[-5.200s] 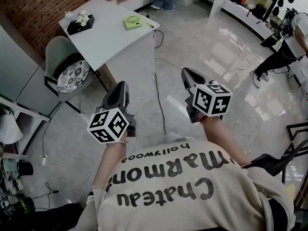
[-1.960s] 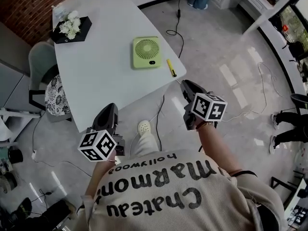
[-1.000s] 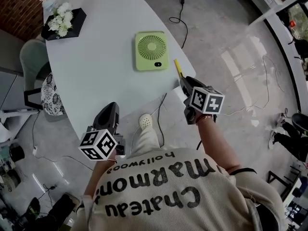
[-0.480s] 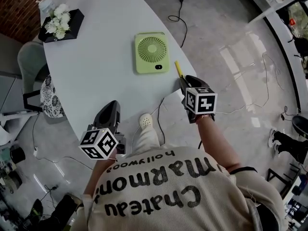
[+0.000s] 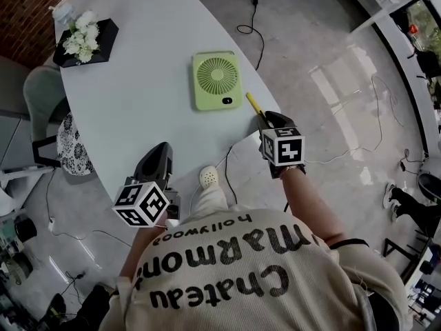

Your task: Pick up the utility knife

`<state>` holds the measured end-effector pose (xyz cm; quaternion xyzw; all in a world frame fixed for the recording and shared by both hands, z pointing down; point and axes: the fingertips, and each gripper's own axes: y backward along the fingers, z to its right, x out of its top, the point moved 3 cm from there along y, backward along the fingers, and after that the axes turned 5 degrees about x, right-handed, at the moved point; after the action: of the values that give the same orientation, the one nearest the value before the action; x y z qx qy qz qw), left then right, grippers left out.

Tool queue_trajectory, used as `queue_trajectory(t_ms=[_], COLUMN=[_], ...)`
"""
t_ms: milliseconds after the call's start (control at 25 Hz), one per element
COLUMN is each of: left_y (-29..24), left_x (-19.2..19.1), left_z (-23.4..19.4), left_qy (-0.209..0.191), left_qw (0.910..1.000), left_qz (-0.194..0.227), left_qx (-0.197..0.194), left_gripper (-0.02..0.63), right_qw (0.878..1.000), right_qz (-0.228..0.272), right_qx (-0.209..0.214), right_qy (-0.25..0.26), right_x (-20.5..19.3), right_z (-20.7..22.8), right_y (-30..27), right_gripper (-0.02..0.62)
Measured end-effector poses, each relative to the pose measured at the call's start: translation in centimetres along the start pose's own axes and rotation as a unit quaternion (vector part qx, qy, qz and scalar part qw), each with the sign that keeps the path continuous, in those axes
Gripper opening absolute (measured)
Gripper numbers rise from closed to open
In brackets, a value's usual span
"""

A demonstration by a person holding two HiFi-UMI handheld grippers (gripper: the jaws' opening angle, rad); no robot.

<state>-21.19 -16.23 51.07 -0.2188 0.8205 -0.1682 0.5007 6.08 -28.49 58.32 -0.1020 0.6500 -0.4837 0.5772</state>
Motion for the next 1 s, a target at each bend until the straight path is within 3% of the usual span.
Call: queue_trajectory(t_ms=[200, 640, 1000], left_y=[-0.1, -0.6, -0.7], left_x=[1.8, 7.9, 8.9], left_z=[-0.2, 0.5, 1.5], left_qy=[-0.007, -0.034, -0.039], left_qw=[0.9999, 0.9968, 0.9954], left_qz=[0.006, 0.055, 0.061], left_qx=[-0.011, -0.048, -0.063], left_gripper=[0.001, 0.002, 0.002], right_qw=[1.0, 0.99, 0.979], right_qz=[-0.017, -0.021, -0.01], right_qx=[-0.013, -0.013, 0.007], right_qy=[-0.023, -0.139, -0.203], right_x=[0.1, 0.0, 0.2], right_z=[0.0, 0.4, 0.1], right_y=[0.1, 1.1, 1.8], right_gripper=[0.074, 0.069, 0.069])
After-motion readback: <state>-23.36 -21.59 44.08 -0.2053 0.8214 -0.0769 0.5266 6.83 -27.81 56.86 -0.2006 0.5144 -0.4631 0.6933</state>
